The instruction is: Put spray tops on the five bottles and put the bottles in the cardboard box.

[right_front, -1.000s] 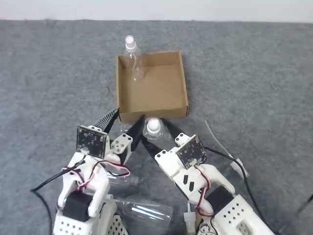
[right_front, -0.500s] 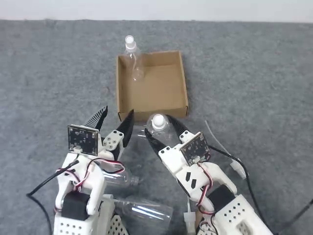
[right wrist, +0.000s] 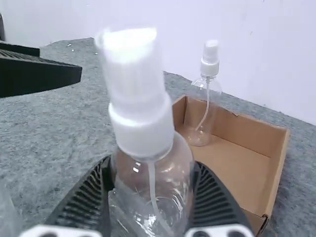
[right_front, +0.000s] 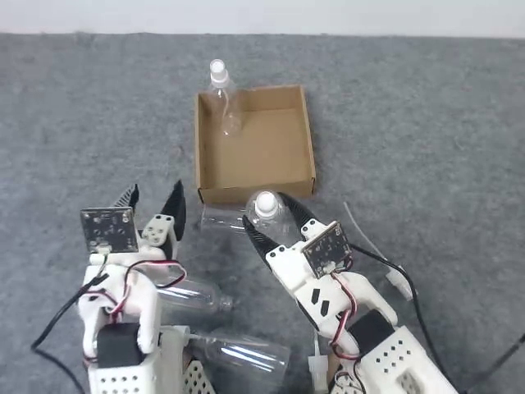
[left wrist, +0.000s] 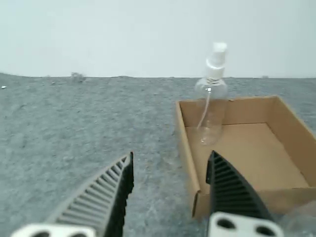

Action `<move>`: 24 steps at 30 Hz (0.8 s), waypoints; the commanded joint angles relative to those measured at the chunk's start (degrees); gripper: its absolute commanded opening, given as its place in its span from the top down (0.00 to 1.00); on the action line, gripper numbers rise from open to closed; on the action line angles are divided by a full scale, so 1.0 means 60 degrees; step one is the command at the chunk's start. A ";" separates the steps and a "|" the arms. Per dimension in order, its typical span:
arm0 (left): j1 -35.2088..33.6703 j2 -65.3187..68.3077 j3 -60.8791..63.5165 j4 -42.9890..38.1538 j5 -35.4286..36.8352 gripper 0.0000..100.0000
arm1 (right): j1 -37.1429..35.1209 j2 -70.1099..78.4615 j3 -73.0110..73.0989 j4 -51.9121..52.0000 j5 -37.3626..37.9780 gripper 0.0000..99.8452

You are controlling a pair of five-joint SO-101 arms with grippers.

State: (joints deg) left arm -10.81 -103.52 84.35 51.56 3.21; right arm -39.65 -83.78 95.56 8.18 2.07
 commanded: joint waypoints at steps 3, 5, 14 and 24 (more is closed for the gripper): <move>-0.0410 -0.0205 0.0755 -0.0205 -0.0073 0.77 | 0.0095 -0.0286 0.0205 0.0403 -0.0073 0.99; -0.0513 -0.0205 0.1165 -0.0674 -0.0088 0.77 | 0.0095 -0.0286 0.0205 0.0462 -0.0073 0.99; -0.0864 -0.0205 0.1707 -0.1538 -0.0029 0.77 | -0.0139 -0.0300 0.0205 0.0564 0.0000 0.99; -0.0879 -0.0205 0.1736 -0.1524 -0.0073 0.77 | -0.0125 -0.0300 -0.1553 0.2879 -0.0059 0.99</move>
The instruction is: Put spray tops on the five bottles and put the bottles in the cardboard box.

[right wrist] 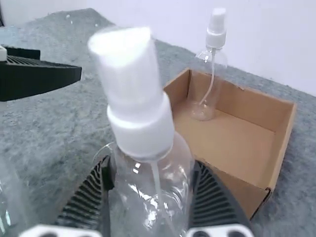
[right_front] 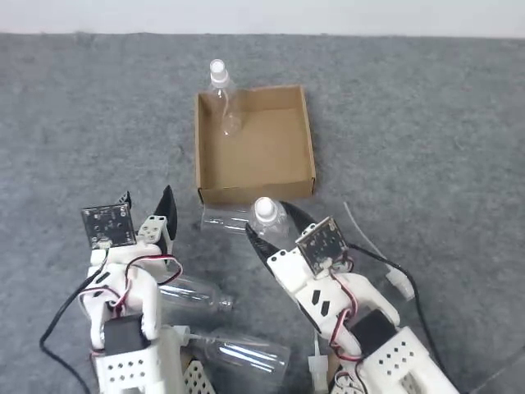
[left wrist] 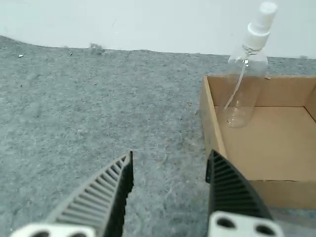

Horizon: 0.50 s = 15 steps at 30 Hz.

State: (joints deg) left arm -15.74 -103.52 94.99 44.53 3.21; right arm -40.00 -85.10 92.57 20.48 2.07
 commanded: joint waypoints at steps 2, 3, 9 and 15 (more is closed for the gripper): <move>-0.0059 -0.0205 -0.0037 -0.0352 -0.0073 0.77 | -0.0066 -0.0022 -0.1524 0.1165 -0.0059 0.99; -0.0059 -0.0205 -0.0037 -0.0352 -0.0073 0.77 | -0.0066 0.0022 -0.1744 0.1297 -0.0059 0.99; -0.0059 -0.0205 -0.0037 -0.0352 -0.0073 0.77 | -0.0051 0.0037 -0.2784 0.1912 0.0000 0.99; -0.0059 -0.0205 -0.0037 -0.0352 -0.0073 0.77 | -0.0095 0.0051 -0.3912 0.2352 0.0000 0.99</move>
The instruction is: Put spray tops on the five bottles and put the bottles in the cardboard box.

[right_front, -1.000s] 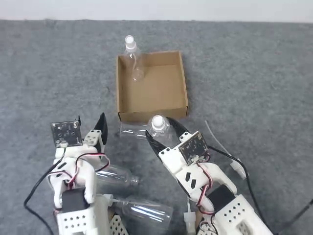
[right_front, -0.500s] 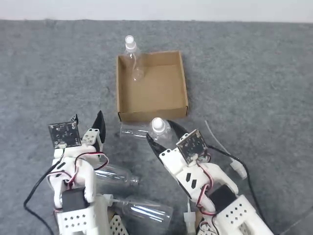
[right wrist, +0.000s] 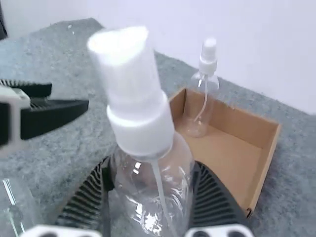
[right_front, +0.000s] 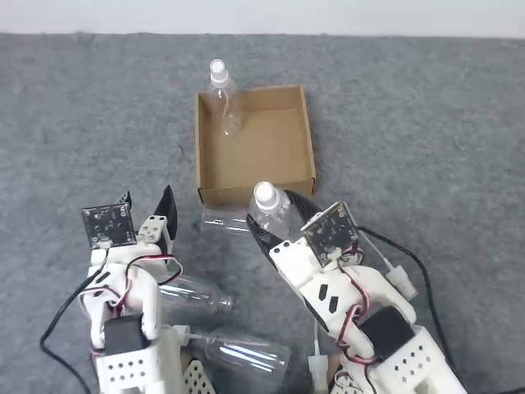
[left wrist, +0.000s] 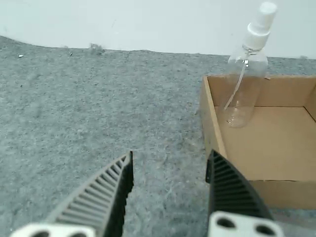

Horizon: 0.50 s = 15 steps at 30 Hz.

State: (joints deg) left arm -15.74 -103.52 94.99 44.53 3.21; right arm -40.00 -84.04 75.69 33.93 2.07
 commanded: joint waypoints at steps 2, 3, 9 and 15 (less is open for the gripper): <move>-0.0059 -0.0205 -0.0037 -0.0352 -0.0073 0.77 | -0.0095 -0.0037 -0.1465 0.0007 -0.0029 0.99; -0.0059 -0.0205 -0.0037 -0.0352 -0.0073 0.77 | -0.0125 0.0139 -0.1685 0.0007 -0.0029 0.99; -0.0059 -0.0205 -0.0022 -0.0381 -0.0088 0.77 | -0.0359 0.2234 -0.3062 -0.0022 -0.0073 0.99; -0.0059 -0.0205 -0.0022 -0.0381 -0.0088 0.77 | -0.0359 0.4022 -0.3604 -0.1341 -0.0015 0.99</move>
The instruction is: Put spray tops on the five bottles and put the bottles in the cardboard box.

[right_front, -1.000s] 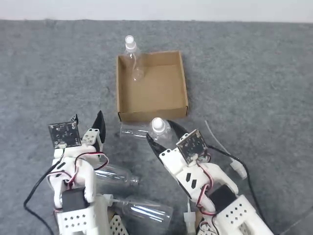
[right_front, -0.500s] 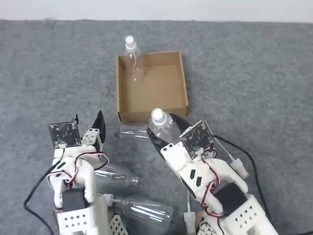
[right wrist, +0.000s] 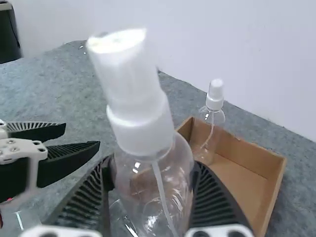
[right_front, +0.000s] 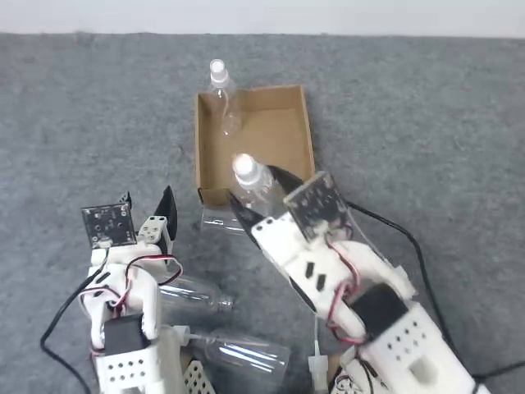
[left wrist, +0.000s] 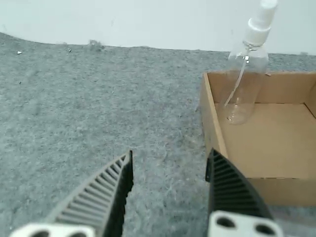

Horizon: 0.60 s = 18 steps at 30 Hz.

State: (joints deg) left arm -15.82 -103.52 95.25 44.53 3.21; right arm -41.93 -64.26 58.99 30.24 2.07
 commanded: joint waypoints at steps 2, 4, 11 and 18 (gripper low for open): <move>-0.0044 -0.0205 0.0037 -0.0440 -0.0103 0.77 | -0.0037 0.1253 -0.0952 -0.1150 -0.0044 0.99; -0.0029 -0.0205 0.0037 -0.0440 -0.0103 0.77 | -0.0037 0.1751 -0.1114 -0.1546 -0.0073 0.99; -0.0044 -0.0205 0.0007 -0.0440 -0.0103 0.77 | -0.0007 0.3568 -0.1626 -0.3289 -0.0073 0.99; -0.0703 -0.0205 -0.0154 -0.0425 -0.0029 0.77 | 0.0022 0.5443 -0.2242 -0.4491 -0.0059 0.99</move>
State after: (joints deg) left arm -17.05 -103.52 96.13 44.00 3.12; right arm -41.93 -33.49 51.16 6.95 2.07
